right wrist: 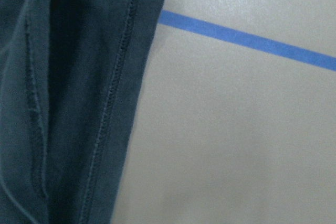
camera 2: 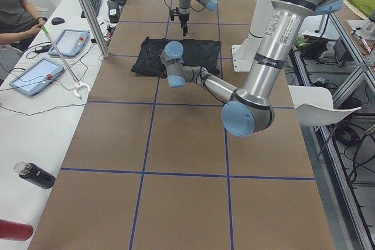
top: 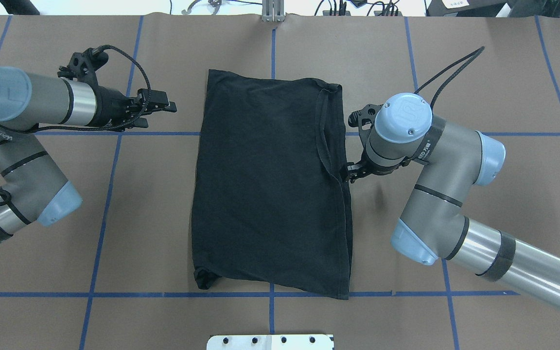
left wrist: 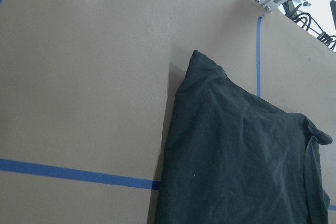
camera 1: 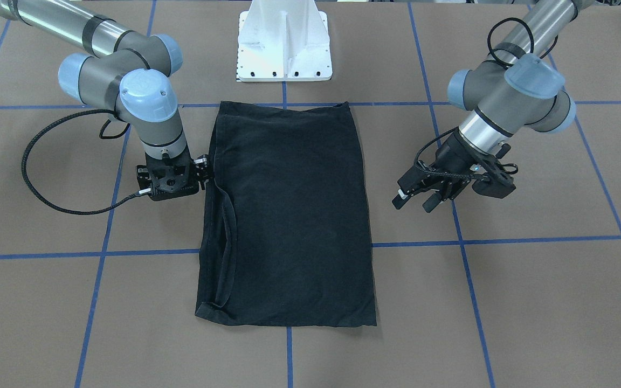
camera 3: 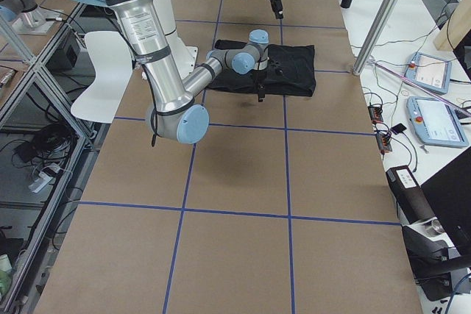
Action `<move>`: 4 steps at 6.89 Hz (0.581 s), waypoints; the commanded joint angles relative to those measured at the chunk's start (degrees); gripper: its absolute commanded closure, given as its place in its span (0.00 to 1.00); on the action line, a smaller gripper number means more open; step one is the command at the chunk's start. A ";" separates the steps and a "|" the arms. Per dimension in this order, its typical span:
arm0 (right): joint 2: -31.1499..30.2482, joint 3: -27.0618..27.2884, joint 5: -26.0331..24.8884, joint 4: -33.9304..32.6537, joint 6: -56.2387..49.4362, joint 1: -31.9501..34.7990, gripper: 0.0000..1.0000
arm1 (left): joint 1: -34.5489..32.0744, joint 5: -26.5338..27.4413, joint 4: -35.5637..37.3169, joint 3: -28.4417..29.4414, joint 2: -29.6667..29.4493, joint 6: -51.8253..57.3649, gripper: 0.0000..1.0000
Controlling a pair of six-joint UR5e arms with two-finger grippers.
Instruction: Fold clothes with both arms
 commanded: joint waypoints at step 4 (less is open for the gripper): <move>10.49 -9.08 -2.58 3.05 0.19 0.76 0.00 | -0.01 -0.09 -0.09 0.07 0.10 0.01 0.00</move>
